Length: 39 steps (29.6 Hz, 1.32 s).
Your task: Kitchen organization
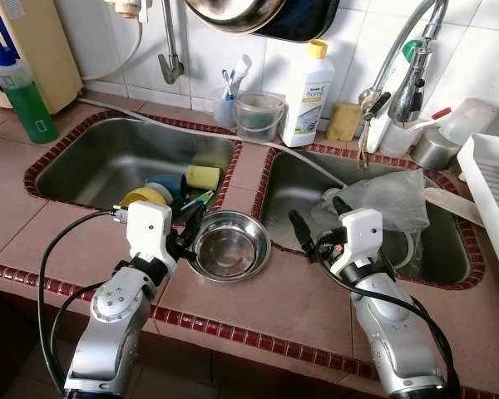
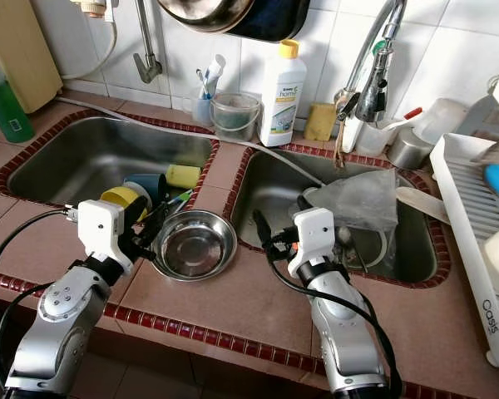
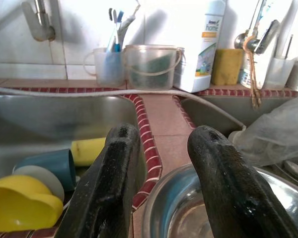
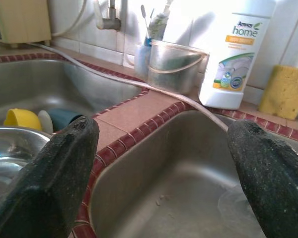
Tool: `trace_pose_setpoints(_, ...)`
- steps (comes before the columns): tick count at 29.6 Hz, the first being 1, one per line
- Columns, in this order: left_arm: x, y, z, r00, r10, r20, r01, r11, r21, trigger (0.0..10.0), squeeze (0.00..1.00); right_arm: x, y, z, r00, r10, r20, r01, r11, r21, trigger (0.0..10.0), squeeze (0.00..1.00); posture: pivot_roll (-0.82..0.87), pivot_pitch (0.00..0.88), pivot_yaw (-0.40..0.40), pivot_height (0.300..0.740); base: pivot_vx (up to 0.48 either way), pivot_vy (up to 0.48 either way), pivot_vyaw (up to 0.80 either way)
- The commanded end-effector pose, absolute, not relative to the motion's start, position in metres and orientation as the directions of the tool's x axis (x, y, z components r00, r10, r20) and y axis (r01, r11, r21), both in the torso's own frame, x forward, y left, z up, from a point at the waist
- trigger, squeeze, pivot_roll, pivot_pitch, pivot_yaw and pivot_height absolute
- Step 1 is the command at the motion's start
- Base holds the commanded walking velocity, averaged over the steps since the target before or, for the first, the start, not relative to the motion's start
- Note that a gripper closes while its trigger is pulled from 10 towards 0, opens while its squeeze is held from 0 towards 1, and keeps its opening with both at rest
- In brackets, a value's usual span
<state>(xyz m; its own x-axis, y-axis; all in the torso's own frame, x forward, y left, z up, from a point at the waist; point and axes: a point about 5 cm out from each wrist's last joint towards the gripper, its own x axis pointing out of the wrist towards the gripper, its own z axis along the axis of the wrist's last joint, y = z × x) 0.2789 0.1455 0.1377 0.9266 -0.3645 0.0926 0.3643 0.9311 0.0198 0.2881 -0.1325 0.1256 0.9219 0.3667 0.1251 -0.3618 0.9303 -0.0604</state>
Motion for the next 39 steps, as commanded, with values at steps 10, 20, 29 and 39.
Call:
trace_pose_setpoints(10,0.266,0.126,0.143,0.858,-0.509,0.077,0.505,0.861,0.064,10.0,0.00,0.292,-0.118,0.137,0.815,0.568,0.118,-0.563,0.823,-0.075,10.0,0.00,-0.01,0.087,-0.038,0.740,0.000,0.000,0.00)
trace_pose_setpoints(20,0.255,0.121,0.141,0.839,-0.542,0.050,0.539,0.839,0.071,10.0,0.00,0.300,-0.111,0.132,0.742,0.668,0.057,-0.669,0.743,0.004,10.0,0.00,0.01,0.119,-0.060,0.740,0.000,0.000,0.00)
trace_pose_setpoints(29,0.248,0.124,0.145,0.846,-0.532,0.039,0.528,0.846,0.075,10.0,0.00,0.318,-0.111,0.130,0.713,0.701,0.015,-0.698,0.709,0.103,10.0,0.00,0.03,0.165,-0.080,0.740,0.000,0.000,0.00)
trace_pose_setpoints(39,0.240,0.120,0.151,0.823,-0.566,0.038,0.562,0.823,0.082,10.0,0.00,0.333,-0.110,0.136,0.691,0.722,0.030,-0.708,0.668,0.230,10.0,0.00,0.04,0.178,-0.094,0.740,0.000,0.000,0.00)
